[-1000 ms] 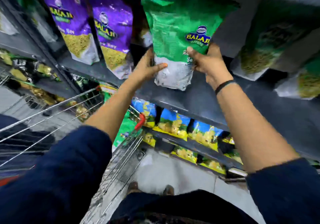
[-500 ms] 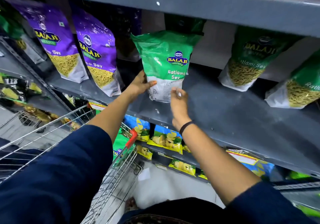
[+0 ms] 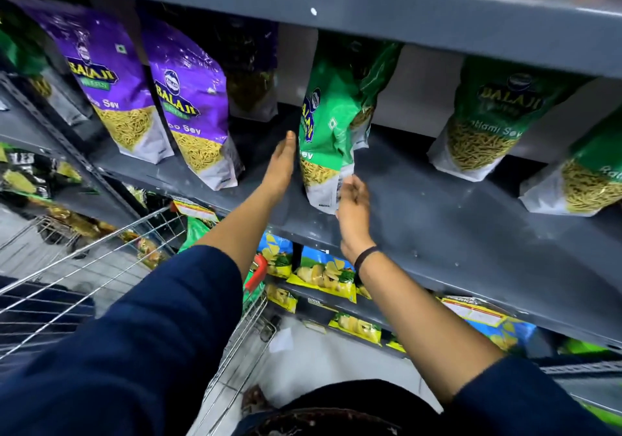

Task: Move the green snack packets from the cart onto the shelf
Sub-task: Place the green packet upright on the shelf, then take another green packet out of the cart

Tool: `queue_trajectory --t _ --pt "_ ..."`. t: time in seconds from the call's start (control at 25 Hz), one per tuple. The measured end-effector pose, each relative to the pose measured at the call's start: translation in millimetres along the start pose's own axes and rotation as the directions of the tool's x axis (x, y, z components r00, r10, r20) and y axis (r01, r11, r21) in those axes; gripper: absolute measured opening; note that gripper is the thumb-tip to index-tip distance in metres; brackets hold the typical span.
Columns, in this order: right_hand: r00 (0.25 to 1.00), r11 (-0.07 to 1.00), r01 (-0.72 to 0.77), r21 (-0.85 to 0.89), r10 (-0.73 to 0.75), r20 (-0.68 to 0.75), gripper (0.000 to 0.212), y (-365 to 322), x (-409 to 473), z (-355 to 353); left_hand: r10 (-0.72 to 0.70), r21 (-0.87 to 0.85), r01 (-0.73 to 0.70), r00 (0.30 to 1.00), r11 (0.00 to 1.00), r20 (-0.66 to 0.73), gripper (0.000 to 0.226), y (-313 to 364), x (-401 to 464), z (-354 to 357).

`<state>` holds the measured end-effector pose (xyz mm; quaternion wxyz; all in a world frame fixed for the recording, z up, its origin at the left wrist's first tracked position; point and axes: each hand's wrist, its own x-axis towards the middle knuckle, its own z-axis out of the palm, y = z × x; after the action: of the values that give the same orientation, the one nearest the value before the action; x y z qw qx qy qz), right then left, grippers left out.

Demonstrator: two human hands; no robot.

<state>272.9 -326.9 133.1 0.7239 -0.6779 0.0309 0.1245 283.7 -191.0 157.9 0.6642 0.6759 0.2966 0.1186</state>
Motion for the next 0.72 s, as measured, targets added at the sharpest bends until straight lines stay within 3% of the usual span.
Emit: queue_trajectory --t 0.08,0.2,0.32,0.48,0.56,0.72 --pt "1.000 1.000 0.016 -0.026 -0.016 0.022 0.046 -7.9 19.5 -3.3 -0.008 -0.023 0.008 1.000 1.000 -0.017 0.057 -2.8 -9.6 14.5" --pt "0.998 0.995 0.054 -0.079 -0.050 0.049 0.044 -15.0 50.9 -10.2 0.116 -0.056 -0.124 0.985 0.991 -0.130 0.043 -16.2 -33.7 31.5" --pt "0.998 0.996 0.056 -0.069 -0.054 0.040 0.042 -18.5 54.2 -12.2 0.155 -0.030 -0.160 0.981 0.987 -0.114 0.038 -17.8 -44.5 31.6" --pt "0.965 0.996 0.085 0.035 -0.074 -0.253 0.044 -0.6 23.7 -3.5 0.204 0.072 -0.192 0.950 0.979 -0.236 0.034 -34.4 -49.5 -9.9" --pt "0.949 0.994 0.111 -0.001 -0.106 -0.298 0.035 16.4 -2.3 9.2 0.247 0.118 -0.221 0.918 0.968 -0.310 0.038 -61.4 -60.3 -49.0" --pt "0.996 0.988 0.055 -0.146 -0.065 -0.063 0.028 61.4 -50.5 69.7 0.161 0.201 -0.072 0.866 0.977 -0.474 0.045 -141.6 -75.2 -161.7"
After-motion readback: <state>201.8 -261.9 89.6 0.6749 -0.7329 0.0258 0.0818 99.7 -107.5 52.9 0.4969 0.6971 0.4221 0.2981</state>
